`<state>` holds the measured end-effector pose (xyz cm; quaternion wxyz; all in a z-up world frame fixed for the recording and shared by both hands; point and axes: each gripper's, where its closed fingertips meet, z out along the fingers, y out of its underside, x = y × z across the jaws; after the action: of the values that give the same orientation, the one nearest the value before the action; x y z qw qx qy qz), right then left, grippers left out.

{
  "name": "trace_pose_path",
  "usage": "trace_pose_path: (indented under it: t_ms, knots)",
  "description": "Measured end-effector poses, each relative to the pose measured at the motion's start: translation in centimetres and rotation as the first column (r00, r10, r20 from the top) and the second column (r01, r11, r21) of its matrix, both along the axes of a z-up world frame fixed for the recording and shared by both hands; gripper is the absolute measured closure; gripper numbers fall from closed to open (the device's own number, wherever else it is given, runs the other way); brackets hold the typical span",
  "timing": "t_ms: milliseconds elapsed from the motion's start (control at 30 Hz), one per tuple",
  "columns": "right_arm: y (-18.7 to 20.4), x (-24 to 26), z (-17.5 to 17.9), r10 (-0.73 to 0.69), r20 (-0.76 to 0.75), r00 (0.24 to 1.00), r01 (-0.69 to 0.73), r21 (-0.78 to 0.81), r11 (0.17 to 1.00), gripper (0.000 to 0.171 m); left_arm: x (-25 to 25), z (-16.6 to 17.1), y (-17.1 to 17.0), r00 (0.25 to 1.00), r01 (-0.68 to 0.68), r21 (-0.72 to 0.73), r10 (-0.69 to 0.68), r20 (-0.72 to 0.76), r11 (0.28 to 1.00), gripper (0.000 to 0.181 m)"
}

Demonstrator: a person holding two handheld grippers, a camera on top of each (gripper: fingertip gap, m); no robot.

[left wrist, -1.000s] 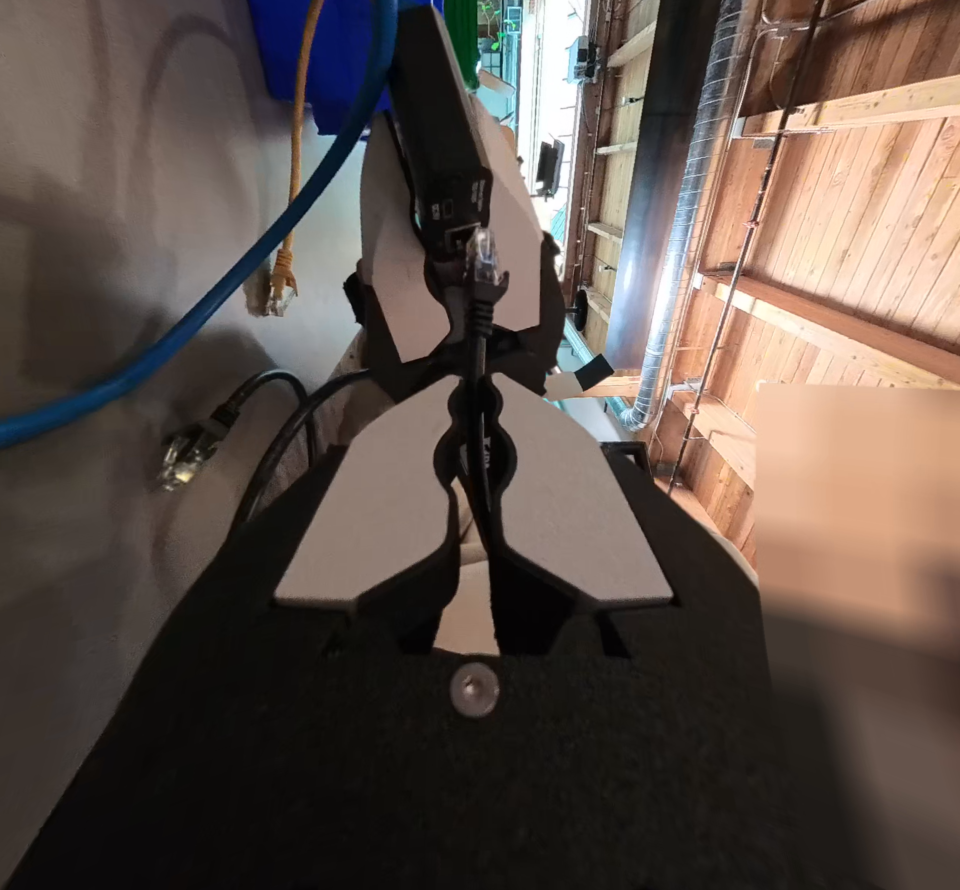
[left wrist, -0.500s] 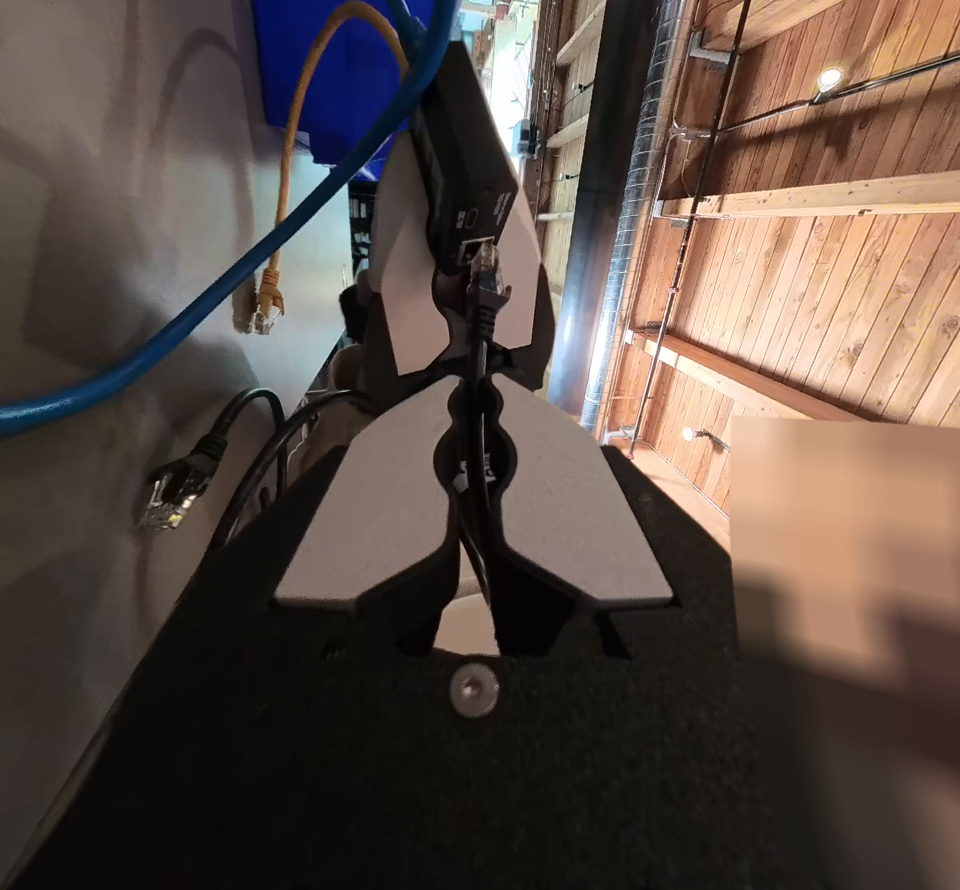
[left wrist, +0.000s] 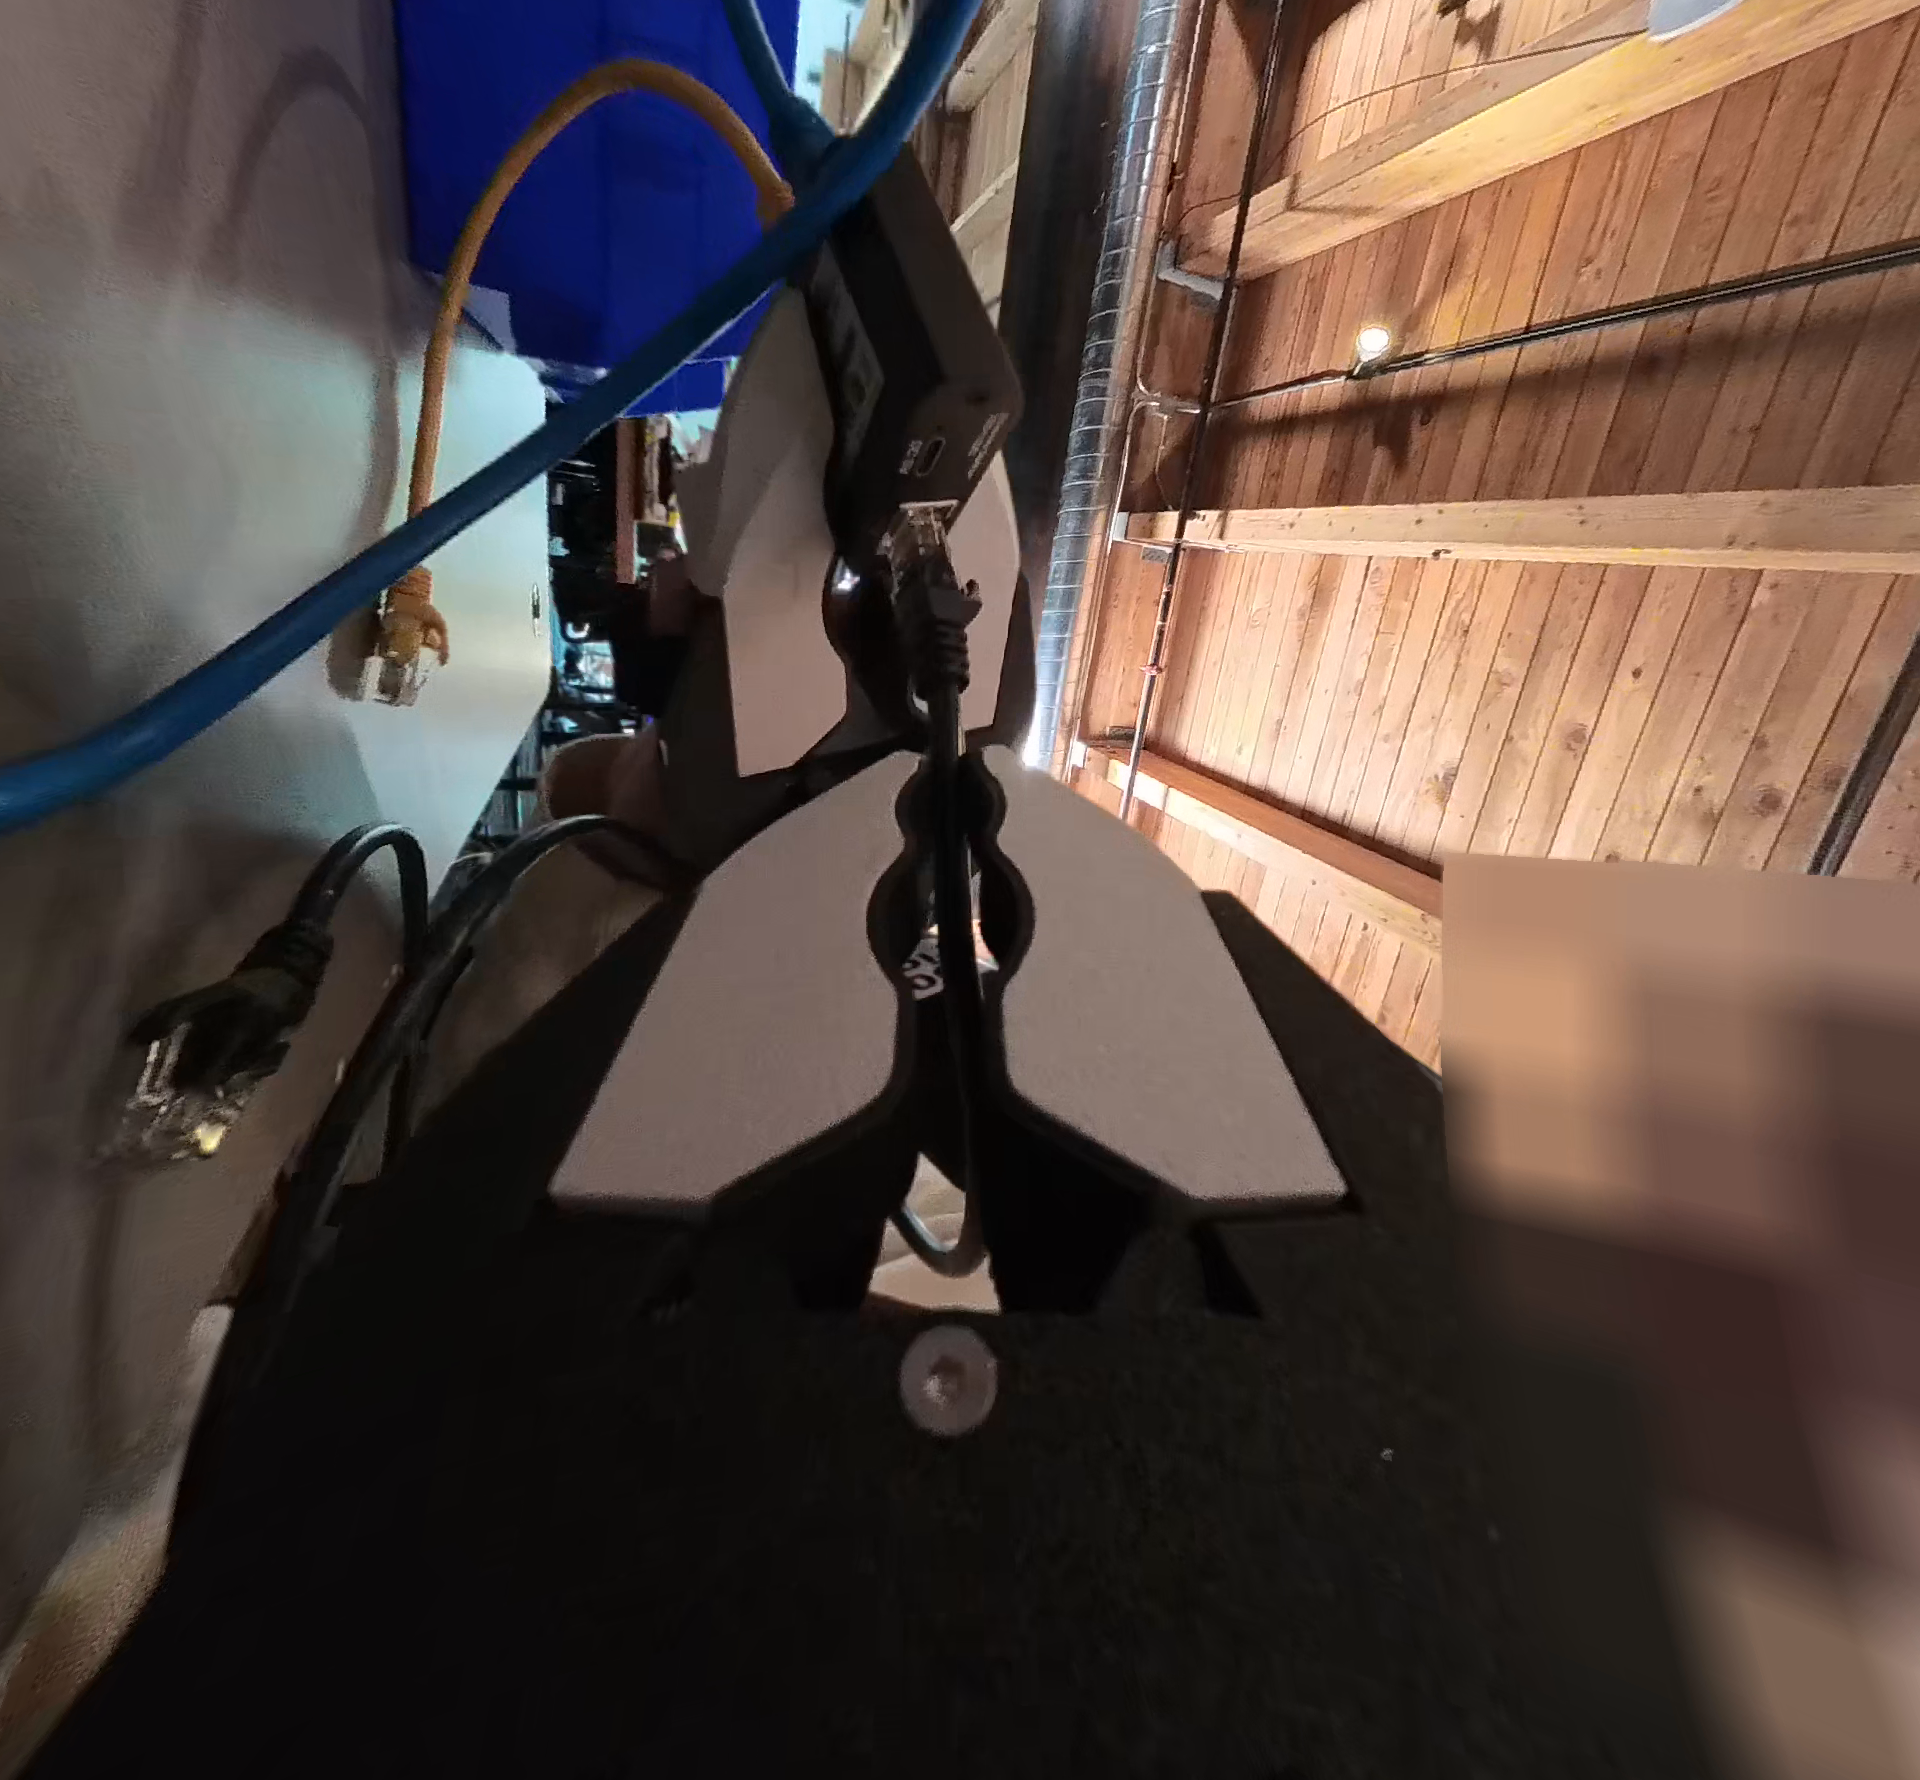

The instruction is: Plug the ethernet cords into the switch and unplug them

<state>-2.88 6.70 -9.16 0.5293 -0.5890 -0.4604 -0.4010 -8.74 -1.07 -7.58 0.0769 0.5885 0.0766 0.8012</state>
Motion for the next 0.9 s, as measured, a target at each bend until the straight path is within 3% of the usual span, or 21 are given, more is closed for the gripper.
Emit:
trace_pose_path:
  t_ms: [267,533,900]
  knots:
    - [0.0,0.1,-0.2,-0.008,-0.006,1.000,0.008,-0.006,1.000,0.147,0.4,-0.1,-0.4,0.994,-0.079,-0.055,0.083,0.070,0.995,0.176]
    - [0.1,0.0,-0.4,-0.014,0.011,1.000,0.014,-0.004,1.000,0.147,0.1,-0.7,0.2,0.987,-0.154,-0.065,0.151,-0.051,0.986,0.176]
    - [0.0,0.3,-0.1,-0.014,-0.018,1.000,0.014,0.004,1.000,0.147,0.6,0.4,-0.2,0.986,-0.143,-0.110,0.152,0.072,0.984,0.176]
